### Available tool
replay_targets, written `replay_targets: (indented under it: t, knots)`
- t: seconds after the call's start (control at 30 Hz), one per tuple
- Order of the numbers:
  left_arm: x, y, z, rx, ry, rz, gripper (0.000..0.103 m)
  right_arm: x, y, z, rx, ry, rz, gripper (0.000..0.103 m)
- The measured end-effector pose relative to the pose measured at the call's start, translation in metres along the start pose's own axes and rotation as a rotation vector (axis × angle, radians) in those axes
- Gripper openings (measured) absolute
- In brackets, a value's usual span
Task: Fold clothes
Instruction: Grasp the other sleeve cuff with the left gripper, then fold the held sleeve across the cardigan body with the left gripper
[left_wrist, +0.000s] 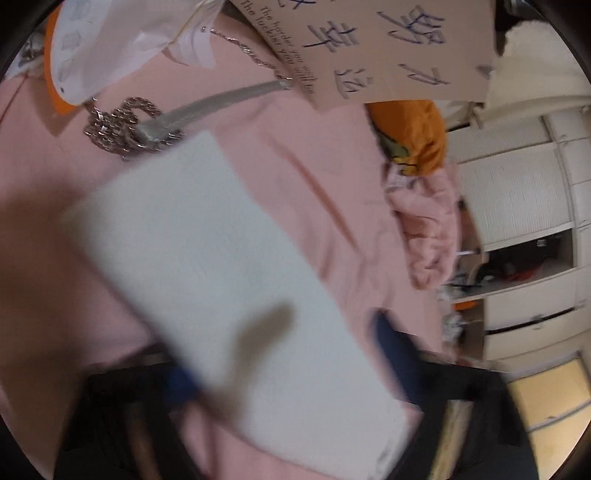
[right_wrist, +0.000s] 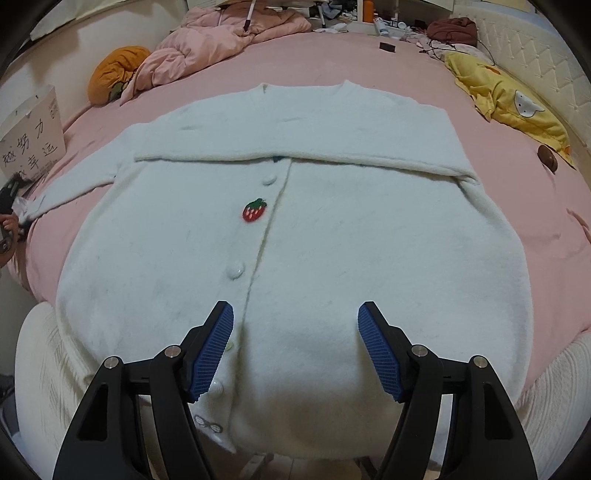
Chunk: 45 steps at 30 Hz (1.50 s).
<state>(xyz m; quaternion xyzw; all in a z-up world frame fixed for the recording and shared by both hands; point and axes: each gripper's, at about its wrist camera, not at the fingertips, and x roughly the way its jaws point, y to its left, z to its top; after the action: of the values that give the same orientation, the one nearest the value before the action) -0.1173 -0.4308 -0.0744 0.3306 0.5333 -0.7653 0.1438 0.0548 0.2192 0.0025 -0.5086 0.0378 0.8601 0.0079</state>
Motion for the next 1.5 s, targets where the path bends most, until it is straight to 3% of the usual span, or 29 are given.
replay_targets:
  t: [0.03,0.07,0.13,0.27,0.37,0.43,0.6,0.7,0.97,1.2,1.37,1.5]
  knots:
    - [0.002,0.006,-0.002,-0.010,0.005,0.025,0.012,0.000,-0.001,0.000,0.003,0.001,0.004,0.070]
    - [0.000,0.014,-0.004,-0.029,0.013,0.016,0.010,0.001,-0.001,0.000,0.008,0.001,0.006,0.070]
    - [-0.007,0.016,-0.007,-0.043,-0.004,-0.017,0.010,0.000,-0.002,0.001,0.018,-0.002,0.009,0.071]
    - [-0.014,-0.028,-0.020,0.094,0.007,0.058,0.010,-0.002,-0.006,0.002,0.037,-0.024,0.015,0.071]
    - [-0.013,-0.078,-0.033,0.172,0.040,-0.032,0.010,-0.004,-0.009,0.003,0.045,-0.043,0.003,0.071]
    - [-0.012,-0.126,-0.051,0.283,0.050,-0.067,0.010,-0.005,-0.012,0.003,0.050,-0.056,-0.004,0.070]
    - [0.002,-0.247,-0.120,0.543,0.142,-0.116,0.010,-0.010,-0.022,0.003,0.074,-0.089,0.026,0.071]
    - [0.018,-0.309,-0.178,0.704,0.184,-0.099,0.010,-0.013,-0.027,0.002,0.086,-0.106,0.060,0.071]
    - [0.064,-0.421,-0.332,0.906,0.357,-0.114,0.010,-0.023,-0.033,0.001,0.072,-0.155,0.131,0.071]
    - [0.097,-0.464,-0.467,1.125,0.525,-0.103,0.010,-0.024,-0.053,0.007,0.135,-0.154,0.202,0.071]
    - [0.125,-0.450,-0.543,1.206,0.622,-0.044,0.010,-0.021,-0.070,0.007,0.215,-0.141,0.239,0.071]
    - [0.141,-0.434,-0.582,1.221,0.686,-0.032,0.010,-0.019,-0.078,0.008,0.256,-0.132,0.270,0.071]
